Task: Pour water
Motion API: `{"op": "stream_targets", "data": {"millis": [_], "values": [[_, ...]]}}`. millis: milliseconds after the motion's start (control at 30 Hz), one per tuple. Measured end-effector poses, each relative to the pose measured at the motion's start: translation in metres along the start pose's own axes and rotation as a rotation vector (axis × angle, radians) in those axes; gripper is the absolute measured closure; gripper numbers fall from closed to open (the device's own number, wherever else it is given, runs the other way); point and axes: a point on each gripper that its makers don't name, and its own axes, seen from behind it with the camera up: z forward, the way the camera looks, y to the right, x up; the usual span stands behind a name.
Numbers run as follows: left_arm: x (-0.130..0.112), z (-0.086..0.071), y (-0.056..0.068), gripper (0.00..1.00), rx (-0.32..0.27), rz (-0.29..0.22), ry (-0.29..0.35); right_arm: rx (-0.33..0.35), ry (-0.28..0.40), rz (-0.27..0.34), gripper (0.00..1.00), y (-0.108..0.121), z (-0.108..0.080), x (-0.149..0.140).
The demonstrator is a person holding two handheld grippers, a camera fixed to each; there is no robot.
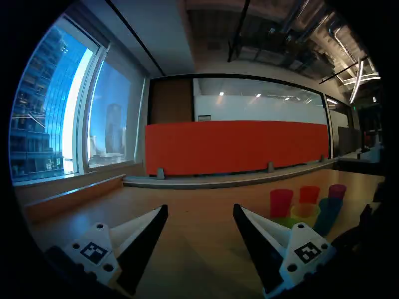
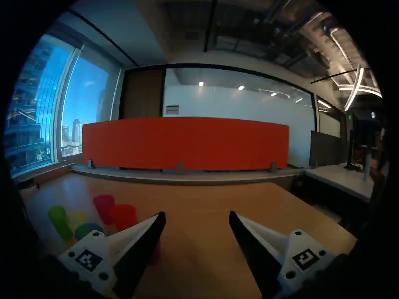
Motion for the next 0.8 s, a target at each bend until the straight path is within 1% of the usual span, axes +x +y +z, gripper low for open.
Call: {"op": "stream_targets", "data": {"millis": [300,800], "values": [[-0.0060,0.0012,-0.0053,0.03,0.006,-0.026,-0.011,0.009,-0.004,0.004,0.01,-0.0047,0.0033,-0.0016],[-0.0092,0.0037,-0.0034,0.03,-0.003,-0.027,-0.027,0.007,0.002,0.006,0.01,-0.0021,0.0017,0.0027]]}}
